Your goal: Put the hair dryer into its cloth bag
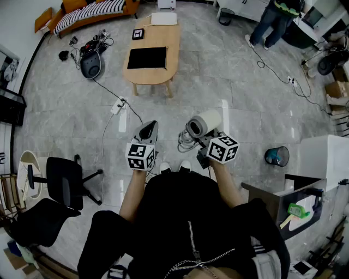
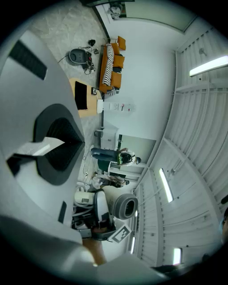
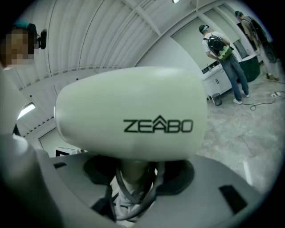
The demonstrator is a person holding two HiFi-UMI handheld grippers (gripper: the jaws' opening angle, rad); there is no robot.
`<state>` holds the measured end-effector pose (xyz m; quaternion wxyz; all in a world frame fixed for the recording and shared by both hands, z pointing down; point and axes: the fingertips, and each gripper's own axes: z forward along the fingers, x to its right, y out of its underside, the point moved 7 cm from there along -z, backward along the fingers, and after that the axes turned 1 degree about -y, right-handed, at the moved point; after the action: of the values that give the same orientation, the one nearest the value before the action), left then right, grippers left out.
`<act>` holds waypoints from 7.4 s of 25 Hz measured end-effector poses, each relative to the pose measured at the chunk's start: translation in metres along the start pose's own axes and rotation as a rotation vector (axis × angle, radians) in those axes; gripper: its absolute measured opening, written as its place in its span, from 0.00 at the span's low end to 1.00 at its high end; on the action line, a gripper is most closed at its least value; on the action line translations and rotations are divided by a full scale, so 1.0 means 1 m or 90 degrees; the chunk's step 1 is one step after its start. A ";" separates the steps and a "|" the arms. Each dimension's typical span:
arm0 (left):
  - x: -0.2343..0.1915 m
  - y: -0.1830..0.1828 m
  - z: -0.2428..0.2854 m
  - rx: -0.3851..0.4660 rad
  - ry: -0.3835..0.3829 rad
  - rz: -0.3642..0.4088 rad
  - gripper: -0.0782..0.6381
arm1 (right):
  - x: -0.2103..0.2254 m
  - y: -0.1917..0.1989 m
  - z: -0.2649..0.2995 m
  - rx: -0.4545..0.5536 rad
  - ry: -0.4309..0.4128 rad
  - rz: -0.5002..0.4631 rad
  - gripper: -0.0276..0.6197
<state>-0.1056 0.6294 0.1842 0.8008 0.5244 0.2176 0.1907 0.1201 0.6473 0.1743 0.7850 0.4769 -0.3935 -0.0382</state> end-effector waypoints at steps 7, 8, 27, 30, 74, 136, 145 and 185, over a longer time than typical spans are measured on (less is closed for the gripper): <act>0.000 0.001 0.008 -0.014 -0.024 0.002 0.13 | 0.005 -0.003 -0.003 0.013 -0.011 -0.001 0.41; 0.000 0.000 0.009 -0.015 -0.024 0.002 0.13 | 0.005 -0.005 -0.004 0.021 -0.017 0.002 0.41; 0.017 -0.001 0.025 -0.033 -0.033 -0.003 0.13 | 0.022 -0.009 -0.016 0.008 -0.028 0.026 0.41; 0.024 -0.003 0.026 -0.035 -0.036 -0.004 0.13 | 0.025 -0.009 -0.022 0.004 -0.033 0.031 0.41; -0.101 -0.048 0.130 -0.032 -0.019 -0.020 0.13 | 0.057 -0.065 0.136 -0.041 -0.029 0.032 0.41; -0.201 -0.141 0.391 -0.107 -0.094 -0.023 0.13 | 0.259 -0.234 0.322 -0.097 -0.070 0.088 0.41; -0.223 -0.137 0.412 -0.126 -0.086 -0.031 0.13 | 0.275 -0.229 0.346 -0.115 -0.052 0.108 0.41; -0.375 -0.010 0.640 -0.265 -0.043 -0.078 0.13 | 0.410 -0.245 0.527 -0.190 0.027 0.070 0.41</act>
<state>-0.0658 -0.0591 0.4581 0.9088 0.3394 0.1779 0.1652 0.1342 -0.0422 0.3460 0.8562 0.3336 -0.3921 -0.0430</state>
